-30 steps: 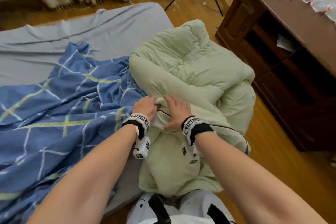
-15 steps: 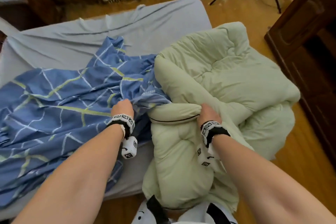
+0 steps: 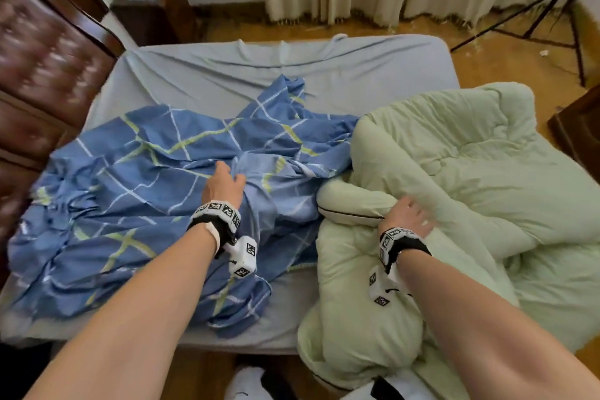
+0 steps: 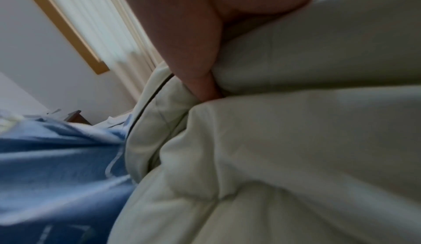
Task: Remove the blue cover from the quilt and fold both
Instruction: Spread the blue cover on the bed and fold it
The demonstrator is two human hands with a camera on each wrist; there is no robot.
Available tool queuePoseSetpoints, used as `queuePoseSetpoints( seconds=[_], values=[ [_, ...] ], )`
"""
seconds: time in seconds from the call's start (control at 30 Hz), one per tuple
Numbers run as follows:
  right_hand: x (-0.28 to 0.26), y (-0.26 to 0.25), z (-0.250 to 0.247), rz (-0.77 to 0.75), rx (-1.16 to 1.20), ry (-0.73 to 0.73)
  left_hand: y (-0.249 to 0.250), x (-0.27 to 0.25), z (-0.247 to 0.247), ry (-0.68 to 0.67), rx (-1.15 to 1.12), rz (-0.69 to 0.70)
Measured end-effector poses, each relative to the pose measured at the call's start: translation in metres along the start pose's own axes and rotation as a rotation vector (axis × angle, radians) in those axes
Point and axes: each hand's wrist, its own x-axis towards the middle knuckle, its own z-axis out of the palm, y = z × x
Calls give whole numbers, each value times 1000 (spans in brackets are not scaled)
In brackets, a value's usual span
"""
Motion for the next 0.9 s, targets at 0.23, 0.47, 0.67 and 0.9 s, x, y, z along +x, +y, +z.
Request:
queuePoseSetpoints(
  seconds=[0.23, 0.47, 0.67, 0.9],
  values=[
    [-135, -127, 37, -230, 79, -50, -105, 25, -49, -546, -244, 350],
    [-231, -231, 49, -361, 291, -286, -214, 33, -109, -525, -273, 201],
    [-305, -305, 114, -521, 258, -561, -356, 13, -160, -393, -15, -44],
    [-383, -344, 208, -515, 62, -828, -490, 17, -162, -519, 204, -106]
  ],
)
